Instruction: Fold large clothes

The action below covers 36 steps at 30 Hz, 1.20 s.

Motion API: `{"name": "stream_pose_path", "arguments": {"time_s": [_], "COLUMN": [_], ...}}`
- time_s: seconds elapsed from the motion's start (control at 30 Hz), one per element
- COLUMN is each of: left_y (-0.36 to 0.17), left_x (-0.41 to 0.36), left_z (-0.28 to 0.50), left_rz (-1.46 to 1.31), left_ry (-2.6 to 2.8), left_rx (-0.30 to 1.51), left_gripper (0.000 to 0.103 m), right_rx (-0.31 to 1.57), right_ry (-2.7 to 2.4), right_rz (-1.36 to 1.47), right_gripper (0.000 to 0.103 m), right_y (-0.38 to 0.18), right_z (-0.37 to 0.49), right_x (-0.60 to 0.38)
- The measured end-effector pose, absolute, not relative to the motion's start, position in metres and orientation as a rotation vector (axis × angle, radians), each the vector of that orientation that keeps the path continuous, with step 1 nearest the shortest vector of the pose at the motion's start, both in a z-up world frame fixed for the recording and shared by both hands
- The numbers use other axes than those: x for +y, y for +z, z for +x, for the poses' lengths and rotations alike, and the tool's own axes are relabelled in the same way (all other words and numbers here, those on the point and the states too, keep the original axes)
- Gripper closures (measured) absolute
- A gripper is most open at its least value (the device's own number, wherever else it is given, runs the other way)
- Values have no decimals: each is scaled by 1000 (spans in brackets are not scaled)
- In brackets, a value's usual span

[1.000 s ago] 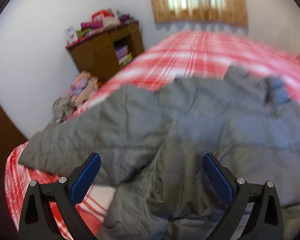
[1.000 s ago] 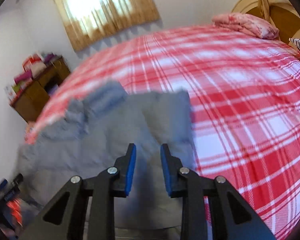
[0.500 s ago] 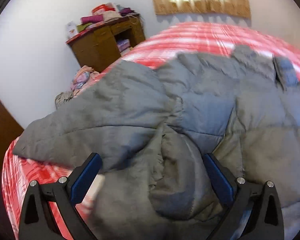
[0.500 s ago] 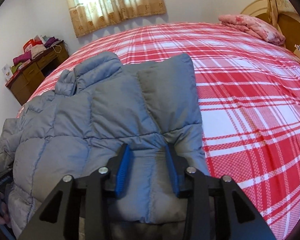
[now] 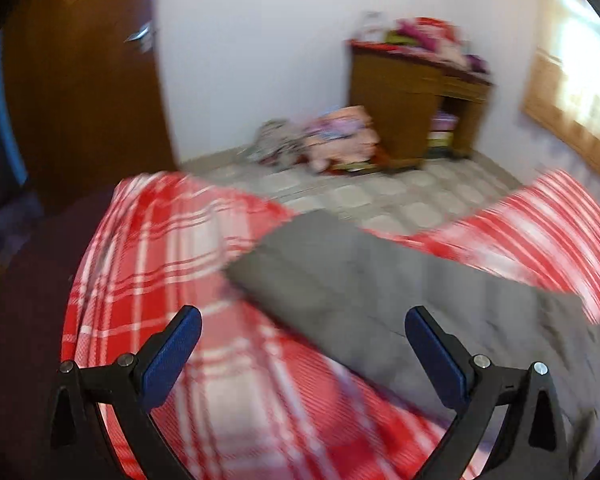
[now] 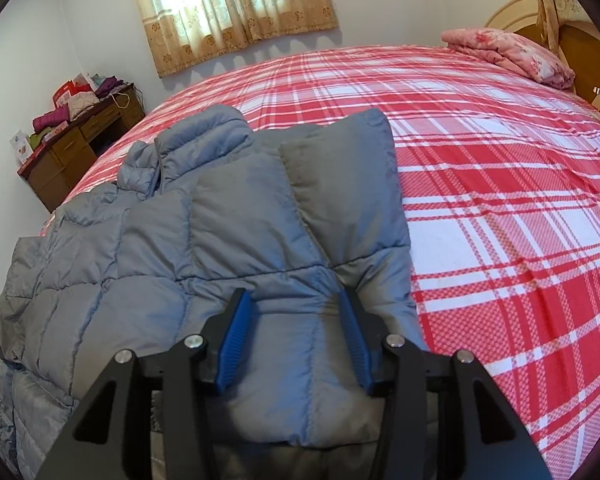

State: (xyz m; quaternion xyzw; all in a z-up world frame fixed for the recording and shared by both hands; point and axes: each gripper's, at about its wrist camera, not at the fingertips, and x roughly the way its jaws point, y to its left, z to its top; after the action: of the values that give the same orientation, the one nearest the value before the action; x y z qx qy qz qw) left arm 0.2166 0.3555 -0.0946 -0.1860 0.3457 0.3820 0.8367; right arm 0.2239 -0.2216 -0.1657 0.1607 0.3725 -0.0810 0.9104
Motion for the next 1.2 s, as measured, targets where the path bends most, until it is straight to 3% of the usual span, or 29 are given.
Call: {"name": "stream_pose_path", "arguments": {"time_s": [0.2, 0.23, 0.27, 0.53, 0.57, 0.6, 0.8, 0.97, 1.2], "left_y": [-130, -134, -140, -138, -136, -132, -65, -12, -18], "left_x": [393, 395, 397, 388, 388, 386, 319, 181, 2], "left_z": [239, 243, 246, 257, 257, 257, 268, 272, 253], "left_rz": [-572, -598, -632, -534, -537, -534, -335, -145, 5], "left_ry": [829, 811, 795, 746, 718, 701, 563, 262, -144], "left_rx": [789, 795, 804, 752, 736, 725, 572, 443, 442], "left_gripper": [5, 10, 25, 75, 88, 91, 91, 91, 91], "right_rx": [770, 770, 770, 770, 770, 770, 769, 768, 765], "right_ry": [-170, -170, -170, -171, -172, -172, -173, -175, -175], "right_rz": [326, 325, 325, 321, 321, 322, 321, 322, 332], "right_gripper": [54, 54, 53, 52, 52, 52, 52, 52, 52], "right_y": [-166, -166, -166, -166, -166, -166, -166, -166, -165], "right_z": [224, 224, 224, 224, 224, 224, 224, 224, 223], "right_x": [-221, -221, -221, -220, -220, -220, -219, -219, -220]}}
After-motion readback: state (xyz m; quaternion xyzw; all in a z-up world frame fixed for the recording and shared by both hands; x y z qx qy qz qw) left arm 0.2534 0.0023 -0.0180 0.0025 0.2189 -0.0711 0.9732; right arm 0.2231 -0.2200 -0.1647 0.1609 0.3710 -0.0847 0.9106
